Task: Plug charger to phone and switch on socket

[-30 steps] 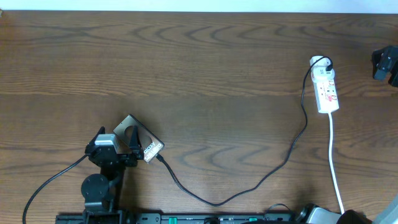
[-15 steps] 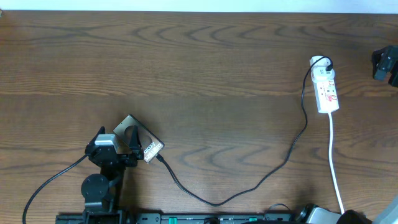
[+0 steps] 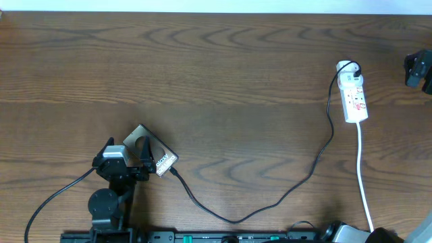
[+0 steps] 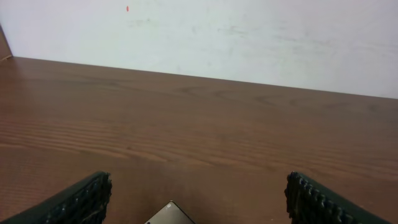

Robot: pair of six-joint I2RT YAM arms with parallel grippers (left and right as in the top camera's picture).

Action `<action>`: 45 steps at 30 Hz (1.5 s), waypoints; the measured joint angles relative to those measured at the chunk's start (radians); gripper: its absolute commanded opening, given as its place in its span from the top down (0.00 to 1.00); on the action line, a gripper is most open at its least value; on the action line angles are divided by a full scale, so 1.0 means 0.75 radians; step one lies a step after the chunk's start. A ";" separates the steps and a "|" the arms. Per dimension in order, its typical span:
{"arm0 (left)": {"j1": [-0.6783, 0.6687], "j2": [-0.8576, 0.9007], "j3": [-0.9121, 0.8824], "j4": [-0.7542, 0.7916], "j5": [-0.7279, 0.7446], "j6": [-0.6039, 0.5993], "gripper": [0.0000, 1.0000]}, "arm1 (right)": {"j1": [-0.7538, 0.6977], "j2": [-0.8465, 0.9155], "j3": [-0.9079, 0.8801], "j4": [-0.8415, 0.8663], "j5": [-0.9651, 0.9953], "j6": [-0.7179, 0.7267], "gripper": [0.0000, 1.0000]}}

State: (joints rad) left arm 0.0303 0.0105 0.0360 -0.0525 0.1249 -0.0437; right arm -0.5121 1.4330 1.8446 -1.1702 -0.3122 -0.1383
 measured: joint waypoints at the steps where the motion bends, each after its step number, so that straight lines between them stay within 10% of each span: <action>1: 0.000 -0.001 0.000 0.000 0.000 0.000 0.11 | 0.000 0.000 0.000 0.000 0.005 0.000 0.01; 25: 0.000 0.000 0.000 0.000 0.000 0.000 0.11 | 0.076 -0.010 -0.109 0.172 -0.007 0.017 0.01; 45: 0.000 0.000 -0.001 0.001 -0.001 0.000 0.11 | 0.421 -0.679 -1.497 1.519 -0.044 0.146 0.01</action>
State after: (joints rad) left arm 0.0303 0.0105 0.0357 -0.0521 0.1246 -0.0437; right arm -0.1967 0.9237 0.7216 -0.0311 -0.3450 -0.0288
